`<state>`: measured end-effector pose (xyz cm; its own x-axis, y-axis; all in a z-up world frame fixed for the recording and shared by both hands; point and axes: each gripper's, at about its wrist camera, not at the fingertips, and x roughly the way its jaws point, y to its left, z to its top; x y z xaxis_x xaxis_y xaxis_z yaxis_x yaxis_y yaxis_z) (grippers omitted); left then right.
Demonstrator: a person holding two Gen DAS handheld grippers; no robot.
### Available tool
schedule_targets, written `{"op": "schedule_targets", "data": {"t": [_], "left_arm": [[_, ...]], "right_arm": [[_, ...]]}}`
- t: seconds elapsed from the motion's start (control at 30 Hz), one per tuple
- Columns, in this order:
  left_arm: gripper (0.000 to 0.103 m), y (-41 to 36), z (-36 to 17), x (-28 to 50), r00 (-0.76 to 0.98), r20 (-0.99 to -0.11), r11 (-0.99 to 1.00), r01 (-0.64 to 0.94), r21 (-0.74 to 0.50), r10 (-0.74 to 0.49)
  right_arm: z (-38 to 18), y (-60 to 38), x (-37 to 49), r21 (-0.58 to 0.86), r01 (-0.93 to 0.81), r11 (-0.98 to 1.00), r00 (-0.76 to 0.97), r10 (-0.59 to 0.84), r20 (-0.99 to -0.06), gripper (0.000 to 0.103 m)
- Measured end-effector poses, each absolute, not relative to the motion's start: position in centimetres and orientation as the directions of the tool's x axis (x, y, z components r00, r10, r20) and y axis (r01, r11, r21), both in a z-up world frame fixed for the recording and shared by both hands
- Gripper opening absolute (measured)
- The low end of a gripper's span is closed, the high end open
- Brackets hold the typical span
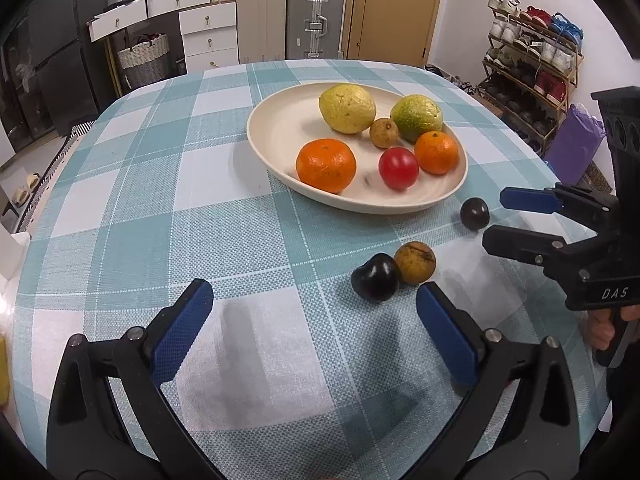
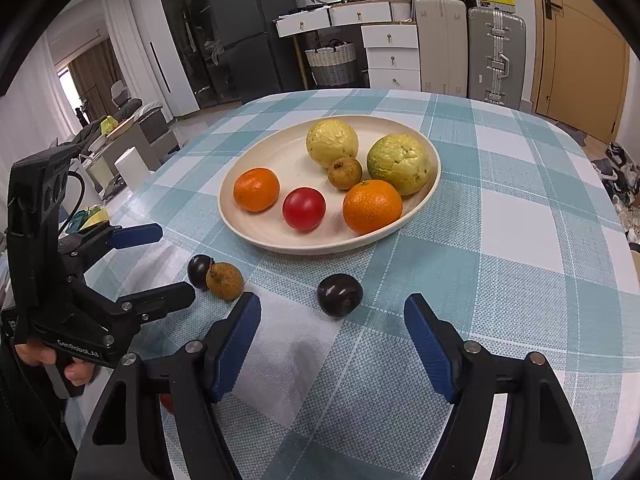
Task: Organize fruits
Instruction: 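Withdraw both grippers from the plate toward the dark purple plums, then close the left gripper on a dark plum while the right gripper closes on another plum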
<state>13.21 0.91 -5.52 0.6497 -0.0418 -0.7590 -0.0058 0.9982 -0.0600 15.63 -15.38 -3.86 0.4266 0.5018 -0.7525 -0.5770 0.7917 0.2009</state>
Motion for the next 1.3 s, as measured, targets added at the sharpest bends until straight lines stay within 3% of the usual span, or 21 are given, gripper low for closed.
{"op": "schedule_targets", "data": {"t": [0.5, 0.73, 1.07, 1.3], "left_arm": [[0.097, 0.8, -6.0, 14.4, 0.629, -0.777, 0.999, -0.017, -0.034, -0.016], [0.096, 1.3, -5.9, 14.5, 0.636, -0.771, 0.999, -0.021, -0.049, -0.025], [0.068, -0.2, -6.1, 14.6, 0.627, -0.776, 0.998, 0.05, -0.041, -0.064], [0.047, -0.7, -5.9, 14.6, 0.632, -0.768, 0.994, 0.092, -0.062, -0.106]], "right_arm": [[-4.3, -15.0, 16.2, 0.186, -0.591, 0.785, 0.418, 0.495, -0.762, 0.057], [-4.3, -14.5, 16.4, 0.183, -0.6, 0.779, 0.416, 0.5, -0.76, 0.053], [-4.5, -14.1, 16.4, 0.172, -0.613, 0.771, 0.41, 0.497, -0.765, 0.043], [-4.6, -14.2, 16.4, 0.169, -0.609, 0.775, 0.411, 0.491, -0.768, 0.043]]}}
